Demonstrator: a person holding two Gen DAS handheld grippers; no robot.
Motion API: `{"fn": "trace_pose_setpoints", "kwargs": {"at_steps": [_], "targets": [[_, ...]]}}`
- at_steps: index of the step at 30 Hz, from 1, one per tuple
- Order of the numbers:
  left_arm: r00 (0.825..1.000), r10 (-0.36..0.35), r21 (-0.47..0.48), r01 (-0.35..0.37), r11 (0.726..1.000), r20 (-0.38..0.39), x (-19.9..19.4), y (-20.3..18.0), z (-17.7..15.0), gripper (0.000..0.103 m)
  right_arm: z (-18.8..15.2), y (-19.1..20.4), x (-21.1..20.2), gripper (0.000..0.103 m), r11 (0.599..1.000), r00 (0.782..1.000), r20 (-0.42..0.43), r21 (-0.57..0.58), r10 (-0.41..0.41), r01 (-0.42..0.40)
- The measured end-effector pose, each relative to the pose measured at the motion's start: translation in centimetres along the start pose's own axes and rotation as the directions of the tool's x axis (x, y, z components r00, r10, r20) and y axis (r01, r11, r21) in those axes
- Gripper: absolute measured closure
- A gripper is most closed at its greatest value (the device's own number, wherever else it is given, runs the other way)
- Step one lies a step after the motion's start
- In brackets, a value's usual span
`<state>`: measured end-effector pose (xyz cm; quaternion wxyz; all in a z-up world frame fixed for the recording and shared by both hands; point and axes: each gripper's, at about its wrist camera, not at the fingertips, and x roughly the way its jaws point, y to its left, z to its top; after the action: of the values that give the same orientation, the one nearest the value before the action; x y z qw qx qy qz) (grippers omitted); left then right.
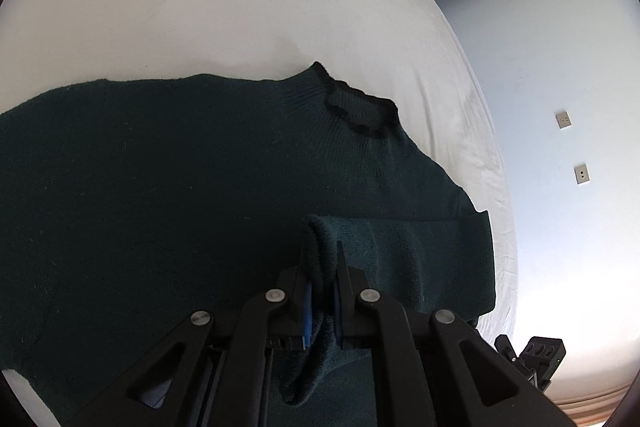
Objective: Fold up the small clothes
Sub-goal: 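Fold the held sleeve across the sweater body toward the left gripper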
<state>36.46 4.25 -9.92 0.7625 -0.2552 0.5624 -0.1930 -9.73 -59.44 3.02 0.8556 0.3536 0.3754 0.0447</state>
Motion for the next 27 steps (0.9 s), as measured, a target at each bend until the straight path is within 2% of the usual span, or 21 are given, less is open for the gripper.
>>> {"fn": "trace_pose_setpoints", "kwargs": {"at_steps": [7,9,11,15,19,24,27], "targets": [[0.996,0.007,-0.018,-0.005,1.0,0.094,-2.0,0.6,1.1,0.095,2.9,3.4,2.1,0.023,0.993,0.992,-0.057,0.035,0.116,-0.114],[0.996,0.009,-0.021,-0.007,1.0,0.088,-1.8,0.7,1.2,0.095,3.8,3.5,3.9,0.023,0.987,0.986,-0.072,0.055,0.152,-0.149],[0.996,0.031,-0.016,-0.029,0.999,0.084,-1.1,0.9,1.1,0.095,4.6,3.0,5.4,0.023,0.986,0.987,-0.081,0.102,0.142,-0.133],[0.996,0.03,-0.044,-0.027,0.999,0.078,-0.4,2.0,0.9,0.095,6.8,0.8,6.4,0.023,0.959,0.985,-0.021,0.23,0.172,-0.163],[0.997,0.028,-0.06,-0.024,0.998,0.071,0.5,2.8,0.6,0.095,8.4,-0.5,5.9,0.024,0.948,0.983,0.017,0.263,0.182,-0.18],[0.998,0.02,-0.057,-0.016,0.998,0.062,1.1,3.2,0.4,0.094,8.0,-1.5,5.4,0.023,0.932,0.978,0.014,0.301,0.207,-0.202],[0.997,0.014,-0.058,-0.009,0.998,0.076,0.9,3.3,0.4,0.092,7.8,-2.0,3.2,0.023,0.908,0.972,0.047,0.349,0.228,-0.23]]}}
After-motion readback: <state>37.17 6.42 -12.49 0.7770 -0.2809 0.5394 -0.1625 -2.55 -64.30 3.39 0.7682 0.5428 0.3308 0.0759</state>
